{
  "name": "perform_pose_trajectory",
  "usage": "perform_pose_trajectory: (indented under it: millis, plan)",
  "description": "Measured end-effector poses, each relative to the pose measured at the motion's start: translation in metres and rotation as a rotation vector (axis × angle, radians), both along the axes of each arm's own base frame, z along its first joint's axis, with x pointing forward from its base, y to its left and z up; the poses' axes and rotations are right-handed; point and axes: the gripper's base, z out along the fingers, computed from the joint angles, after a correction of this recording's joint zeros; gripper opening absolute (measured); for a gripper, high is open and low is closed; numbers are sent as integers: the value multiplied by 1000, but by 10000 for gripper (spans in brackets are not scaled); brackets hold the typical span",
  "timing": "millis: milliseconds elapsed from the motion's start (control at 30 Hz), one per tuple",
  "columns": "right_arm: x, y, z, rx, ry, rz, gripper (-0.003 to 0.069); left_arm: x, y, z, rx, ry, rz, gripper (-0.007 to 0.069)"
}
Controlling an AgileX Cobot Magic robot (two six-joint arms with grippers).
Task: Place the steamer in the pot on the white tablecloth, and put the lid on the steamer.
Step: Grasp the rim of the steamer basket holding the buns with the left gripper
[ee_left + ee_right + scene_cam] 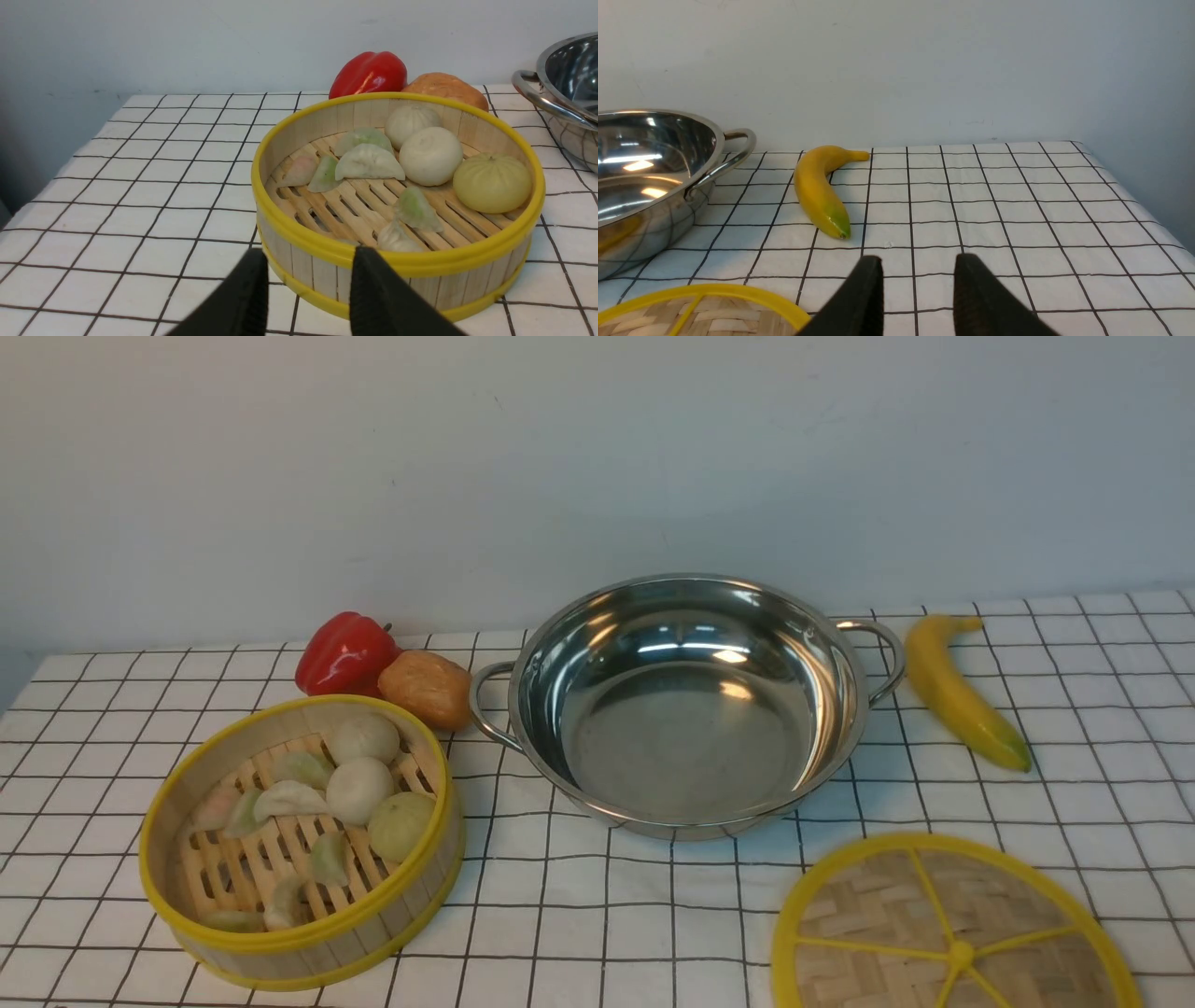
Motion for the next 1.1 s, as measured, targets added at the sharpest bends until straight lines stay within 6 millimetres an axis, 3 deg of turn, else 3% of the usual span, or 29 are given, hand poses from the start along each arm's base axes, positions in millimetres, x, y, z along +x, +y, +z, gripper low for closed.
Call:
perform_pose_trajectory:
  millis: [433,667,833,933,1100]
  plan:
    - [0,0,0,0,0,0,240,-1,7,2,283,21,14,243]
    - [0,0,0,0,0,0,240,-1,8,2,301,22,15,243]
    - [0,0,0,0,0,0,240,0,5,4,207,-14,5,243]
    - [0,0,0,0,0,0,240,1,0,5,41,-47,-6,243]
    - [0,0,0,0,0,0,240,1,-3,4,-94,-57,-14,243]
